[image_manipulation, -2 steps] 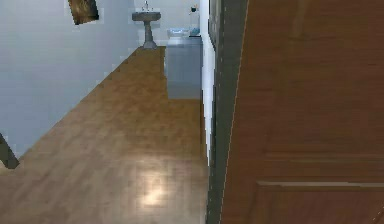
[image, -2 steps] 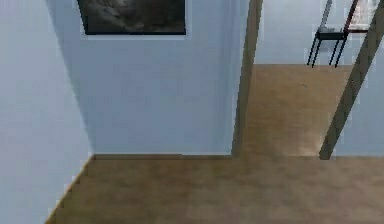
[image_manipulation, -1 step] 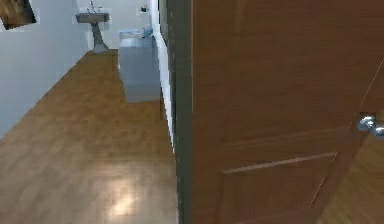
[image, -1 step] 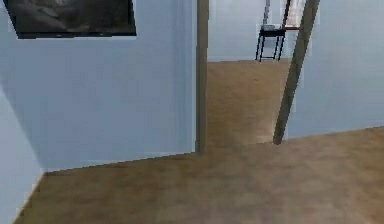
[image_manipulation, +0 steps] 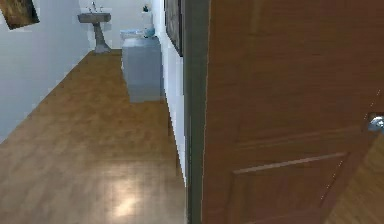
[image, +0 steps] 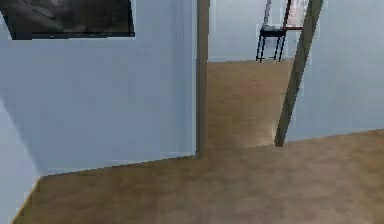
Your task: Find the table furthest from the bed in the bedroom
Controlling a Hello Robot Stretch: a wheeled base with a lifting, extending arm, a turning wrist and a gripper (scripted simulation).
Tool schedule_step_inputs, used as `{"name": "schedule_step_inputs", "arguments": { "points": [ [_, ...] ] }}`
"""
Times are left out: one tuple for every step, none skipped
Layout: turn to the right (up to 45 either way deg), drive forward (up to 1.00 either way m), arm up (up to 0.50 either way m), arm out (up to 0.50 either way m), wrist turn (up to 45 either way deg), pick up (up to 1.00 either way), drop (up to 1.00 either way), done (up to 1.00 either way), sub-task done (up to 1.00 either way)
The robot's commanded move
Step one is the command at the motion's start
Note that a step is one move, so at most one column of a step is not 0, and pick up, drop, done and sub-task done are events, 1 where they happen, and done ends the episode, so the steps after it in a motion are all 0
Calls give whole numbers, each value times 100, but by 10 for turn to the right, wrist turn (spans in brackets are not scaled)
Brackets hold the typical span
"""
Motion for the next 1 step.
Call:
{"name": "schedule_step_inputs", "arguments": {
  "points": [
    [180, 0, 0, 0, 0, 0, 0, 0, 0]
  ]
}}
